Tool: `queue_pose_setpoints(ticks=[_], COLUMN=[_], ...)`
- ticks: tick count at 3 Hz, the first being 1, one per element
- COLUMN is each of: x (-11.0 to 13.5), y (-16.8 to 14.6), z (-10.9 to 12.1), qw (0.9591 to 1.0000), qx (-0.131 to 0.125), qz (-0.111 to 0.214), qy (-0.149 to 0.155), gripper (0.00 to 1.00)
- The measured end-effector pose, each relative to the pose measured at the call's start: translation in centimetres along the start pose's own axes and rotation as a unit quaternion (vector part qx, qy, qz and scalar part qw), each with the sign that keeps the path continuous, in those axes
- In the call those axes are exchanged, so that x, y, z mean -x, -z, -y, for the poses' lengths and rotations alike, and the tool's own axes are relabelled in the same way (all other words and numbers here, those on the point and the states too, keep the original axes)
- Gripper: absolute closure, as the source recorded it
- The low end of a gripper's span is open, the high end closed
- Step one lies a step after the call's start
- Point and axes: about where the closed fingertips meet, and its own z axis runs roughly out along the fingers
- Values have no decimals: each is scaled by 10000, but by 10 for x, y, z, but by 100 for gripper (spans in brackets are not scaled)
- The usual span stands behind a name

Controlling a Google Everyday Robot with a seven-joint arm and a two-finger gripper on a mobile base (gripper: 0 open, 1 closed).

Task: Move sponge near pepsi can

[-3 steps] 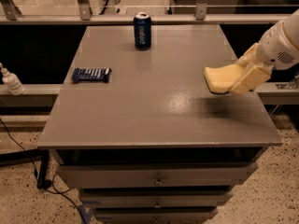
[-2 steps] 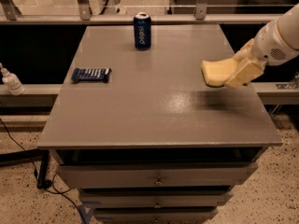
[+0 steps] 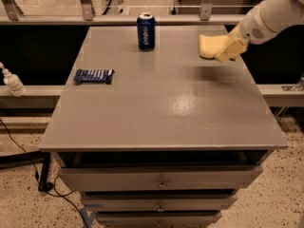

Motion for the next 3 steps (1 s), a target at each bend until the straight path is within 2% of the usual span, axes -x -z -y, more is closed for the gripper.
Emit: queue_pose_setpoints(ticks=[1,2,3], x=[25,39,43], y=[-29,-56,-80], z=[42,71,86], qw=[9996,9990,9986], qx=[-266,-450,-511], qz=[48,1,-66], qy=[-24,-54,-127], gripper=[100,100,100])
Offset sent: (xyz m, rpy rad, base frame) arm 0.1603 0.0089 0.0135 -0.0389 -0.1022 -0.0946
